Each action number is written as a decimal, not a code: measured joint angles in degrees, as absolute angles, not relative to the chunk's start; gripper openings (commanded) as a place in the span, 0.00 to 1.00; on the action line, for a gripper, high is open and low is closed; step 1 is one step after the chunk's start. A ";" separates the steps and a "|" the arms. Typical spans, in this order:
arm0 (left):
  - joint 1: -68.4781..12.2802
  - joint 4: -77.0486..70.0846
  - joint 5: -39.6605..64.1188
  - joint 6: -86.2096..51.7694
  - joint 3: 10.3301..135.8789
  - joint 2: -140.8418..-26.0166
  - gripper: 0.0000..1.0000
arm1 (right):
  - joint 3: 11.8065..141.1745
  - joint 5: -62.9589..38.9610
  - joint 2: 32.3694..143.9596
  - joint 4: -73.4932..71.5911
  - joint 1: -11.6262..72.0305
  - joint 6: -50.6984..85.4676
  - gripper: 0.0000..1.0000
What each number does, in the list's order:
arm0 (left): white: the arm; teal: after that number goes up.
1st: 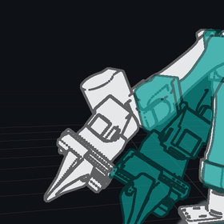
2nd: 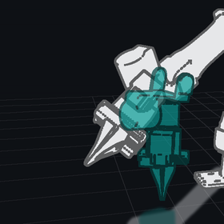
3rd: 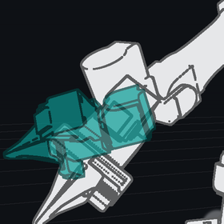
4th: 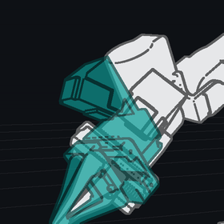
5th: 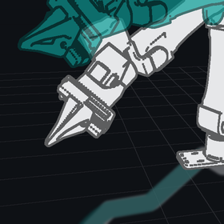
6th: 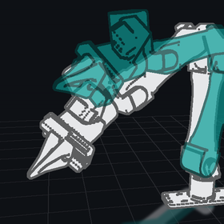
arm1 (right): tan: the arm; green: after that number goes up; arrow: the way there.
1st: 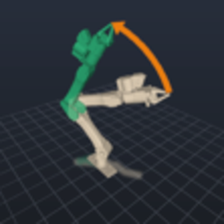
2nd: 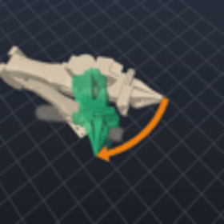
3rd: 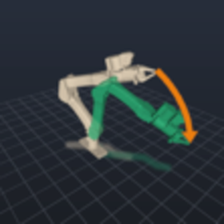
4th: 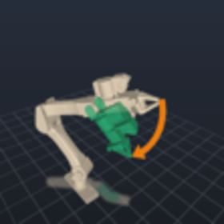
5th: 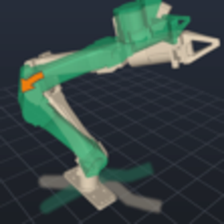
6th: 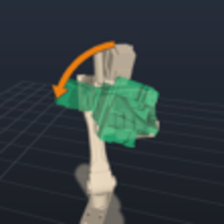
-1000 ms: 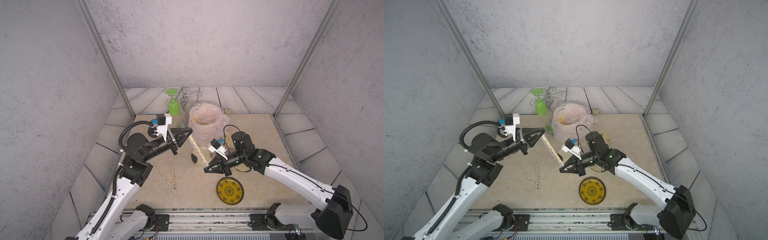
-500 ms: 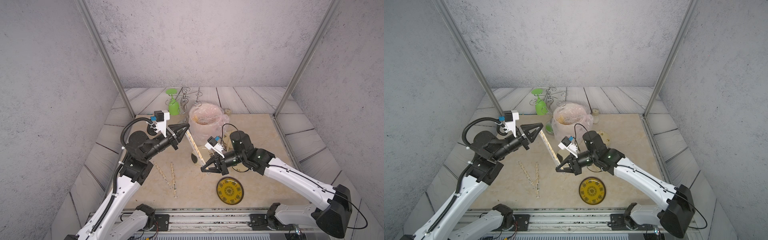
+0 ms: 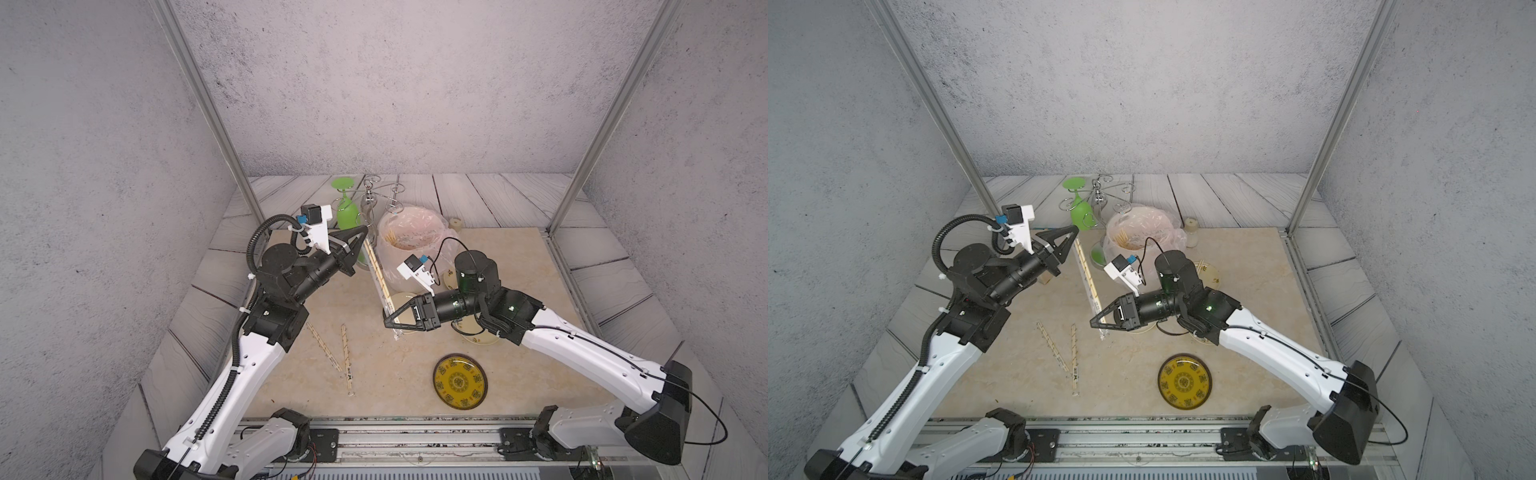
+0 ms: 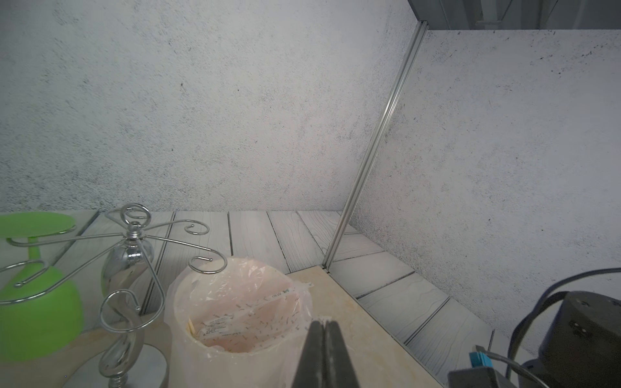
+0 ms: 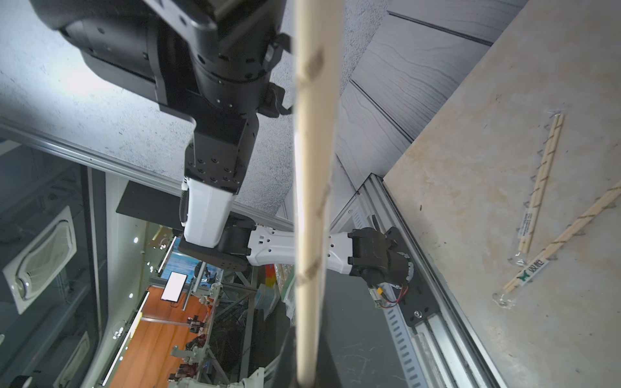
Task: Remove the packaging of disposable chopsticks
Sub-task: Remove the packet bag from the disposable chopsticks.
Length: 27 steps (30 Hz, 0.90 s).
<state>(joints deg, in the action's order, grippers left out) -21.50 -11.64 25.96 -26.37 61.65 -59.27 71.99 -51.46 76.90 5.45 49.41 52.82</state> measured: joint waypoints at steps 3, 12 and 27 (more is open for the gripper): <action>-20.88 -11.97 24.88 -26.39 61.69 -59.42 0.00 | 73.23 -51.57 78.72 4.10 49.41 54.83 0.00; -20.62 -12.71 20.43 -26.33 62.46 -59.57 0.00 | 80.25 -51.86 84.40 2.79 48.99 57.10 0.00; -25.87 -6.02 26.76 -24.51 63.48 -59.53 0.00 | 89.36 -39.77 90.02 -3.33 41.43 58.02 0.00</action>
<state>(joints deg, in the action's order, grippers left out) -25.87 -6.02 26.76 -24.51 63.48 -59.53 89.36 -39.77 90.02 -3.33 41.43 58.02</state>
